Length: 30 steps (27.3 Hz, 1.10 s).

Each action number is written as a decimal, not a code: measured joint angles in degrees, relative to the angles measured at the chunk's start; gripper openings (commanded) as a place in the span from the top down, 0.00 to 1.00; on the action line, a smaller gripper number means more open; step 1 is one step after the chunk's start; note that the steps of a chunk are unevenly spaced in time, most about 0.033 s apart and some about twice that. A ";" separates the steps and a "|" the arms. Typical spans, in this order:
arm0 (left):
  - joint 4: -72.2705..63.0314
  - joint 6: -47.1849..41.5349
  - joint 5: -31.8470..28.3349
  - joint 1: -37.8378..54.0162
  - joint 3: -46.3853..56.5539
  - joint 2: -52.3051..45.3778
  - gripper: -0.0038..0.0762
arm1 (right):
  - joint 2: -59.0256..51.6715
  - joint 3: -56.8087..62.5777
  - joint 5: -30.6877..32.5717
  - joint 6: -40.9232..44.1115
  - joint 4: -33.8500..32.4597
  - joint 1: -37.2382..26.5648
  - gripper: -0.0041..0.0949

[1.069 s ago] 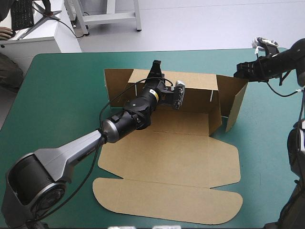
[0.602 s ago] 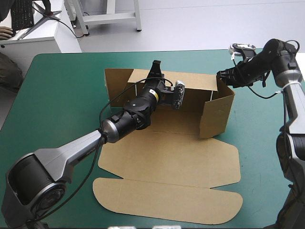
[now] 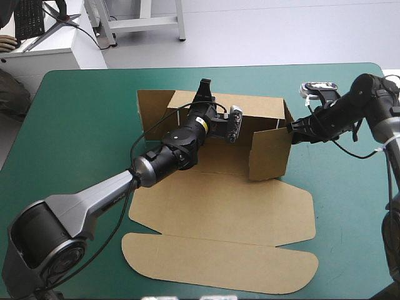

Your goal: Fold the box

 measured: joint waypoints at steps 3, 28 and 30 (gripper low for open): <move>0.00 0.00 0.00 0.00 0.00 0.00 0.96 | -3.18 0.72 0.11 -3.59 1.62 0.00 0.45; 0.00 0.04 -0.28 0.00 0.00 0.00 0.96 | -2.36 7.51 -2.79 -29.67 13.55 0.52 0.45; 0.00 0.04 -0.28 0.00 0.00 0.00 0.96 | -2.11 7.51 -2.85 -31.53 15.06 0.52 0.45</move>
